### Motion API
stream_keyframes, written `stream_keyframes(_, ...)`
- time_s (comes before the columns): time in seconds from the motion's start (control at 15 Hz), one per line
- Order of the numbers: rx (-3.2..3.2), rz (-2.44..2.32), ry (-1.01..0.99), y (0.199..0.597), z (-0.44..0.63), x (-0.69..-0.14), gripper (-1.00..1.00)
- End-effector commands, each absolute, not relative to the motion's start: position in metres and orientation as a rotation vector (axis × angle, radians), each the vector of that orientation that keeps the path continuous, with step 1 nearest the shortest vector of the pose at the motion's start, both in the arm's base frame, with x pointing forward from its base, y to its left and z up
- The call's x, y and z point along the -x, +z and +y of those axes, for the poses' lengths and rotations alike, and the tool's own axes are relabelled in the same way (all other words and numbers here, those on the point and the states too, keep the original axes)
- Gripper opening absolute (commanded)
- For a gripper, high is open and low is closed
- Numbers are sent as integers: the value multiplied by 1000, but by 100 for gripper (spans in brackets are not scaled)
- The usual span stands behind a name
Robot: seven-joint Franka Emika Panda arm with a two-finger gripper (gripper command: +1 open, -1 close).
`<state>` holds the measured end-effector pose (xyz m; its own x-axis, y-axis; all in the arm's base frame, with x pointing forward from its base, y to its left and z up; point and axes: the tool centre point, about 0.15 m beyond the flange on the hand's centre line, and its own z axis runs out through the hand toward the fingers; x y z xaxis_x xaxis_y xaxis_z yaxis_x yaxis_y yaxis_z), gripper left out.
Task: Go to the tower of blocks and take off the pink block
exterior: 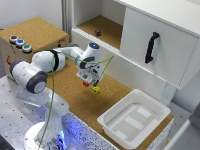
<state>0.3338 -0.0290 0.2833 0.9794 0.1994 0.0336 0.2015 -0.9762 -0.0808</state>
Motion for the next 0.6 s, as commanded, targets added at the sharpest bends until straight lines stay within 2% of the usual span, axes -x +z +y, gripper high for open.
stream_keyframes(0.0, 2991, -414, -13, 246, -68, -367, 100)
stream_keyframes(0.53, 3007, -412, -4, 213, -51, -396, 100)
